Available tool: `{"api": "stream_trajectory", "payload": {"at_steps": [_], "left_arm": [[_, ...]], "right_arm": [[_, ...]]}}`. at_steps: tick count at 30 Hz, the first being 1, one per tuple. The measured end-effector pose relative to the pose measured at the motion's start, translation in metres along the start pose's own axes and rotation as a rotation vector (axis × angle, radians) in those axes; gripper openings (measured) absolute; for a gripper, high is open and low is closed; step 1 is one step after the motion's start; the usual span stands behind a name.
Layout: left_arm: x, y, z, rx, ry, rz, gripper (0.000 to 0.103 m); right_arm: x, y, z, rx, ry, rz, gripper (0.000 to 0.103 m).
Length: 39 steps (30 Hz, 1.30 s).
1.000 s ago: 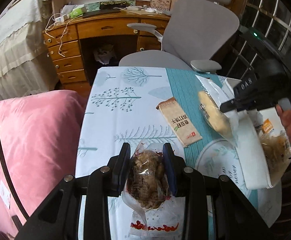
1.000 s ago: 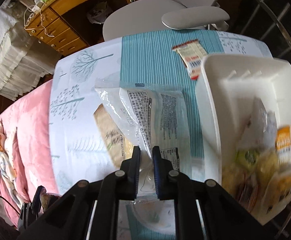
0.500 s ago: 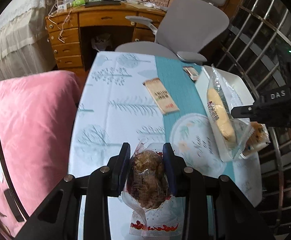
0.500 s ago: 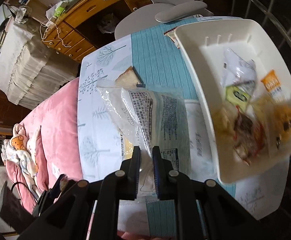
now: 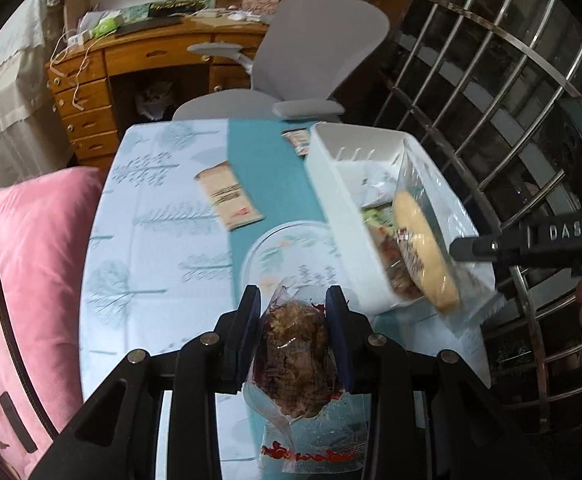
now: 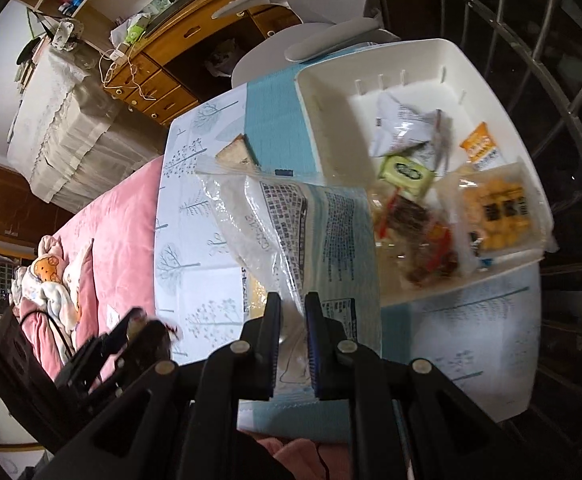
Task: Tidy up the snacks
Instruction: 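Carry both bags over the white tray and open both tools, then withdraw both tools toward the brown biscuit packet and LIPO packet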
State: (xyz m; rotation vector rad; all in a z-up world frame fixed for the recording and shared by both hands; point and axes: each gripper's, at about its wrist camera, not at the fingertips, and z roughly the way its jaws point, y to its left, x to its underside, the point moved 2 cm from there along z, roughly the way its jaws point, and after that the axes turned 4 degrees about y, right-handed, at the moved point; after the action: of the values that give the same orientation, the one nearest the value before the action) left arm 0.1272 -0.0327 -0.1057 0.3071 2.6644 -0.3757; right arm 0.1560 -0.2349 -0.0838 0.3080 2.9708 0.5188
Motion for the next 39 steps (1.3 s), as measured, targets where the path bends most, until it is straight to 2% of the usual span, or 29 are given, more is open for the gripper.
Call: {"api": "stream_trajectory", "payload": {"at_steps": [8,15,25,30,32,34,35,39], "left_arm": [[-0.024,-0.069,0.015,-0.009,-0.03,-0.006,0.032],[-0.057,-0.115,0.035,-0.054,-0.07,-0.029,0.032],[-0.107,-0.15,0.068,-0.122,-0.072,-0.016,0.032],[-0.127,-0.163,0.083,-0.148,-0.069,0.021,0.033],[-0.13,-0.165,0.089,-0.133,-0.05,0.02,0.038],[-0.13,-0.162,0.094,-0.135,-0.025,0.004,0.067],[-0.128,-0.16,0.095,-0.142,-0.023,-0.007,0.068],[-0.122,-0.153,0.096,-0.121,0.011,-0.047,0.069]], "right_arm": [[-0.017,-0.062,-0.021,-0.011,0.008,-0.024,0.012],[-0.045,-0.106,-0.039,-0.024,-0.015,-0.064,0.012],[-0.086,-0.145,-0.036,-0.096,-0.056,-0.098,0.012],[-0.099,-0.151,-0.035,-0.079,-0.097,-0.141,0.012],[-0.104,-0.155,-0.032,-0.072,-0.104,-0.128,0.014],[-0.106,-0.161,-0.03,-0.104,-0.106,-0.1,0.014],[-0.107,-0.163,-0.028,-0.124,-0.097,-0.094,0.015],[-0.103,-0.167,-0.023,-0.128,-0.078,-0.082,0.027]]}}
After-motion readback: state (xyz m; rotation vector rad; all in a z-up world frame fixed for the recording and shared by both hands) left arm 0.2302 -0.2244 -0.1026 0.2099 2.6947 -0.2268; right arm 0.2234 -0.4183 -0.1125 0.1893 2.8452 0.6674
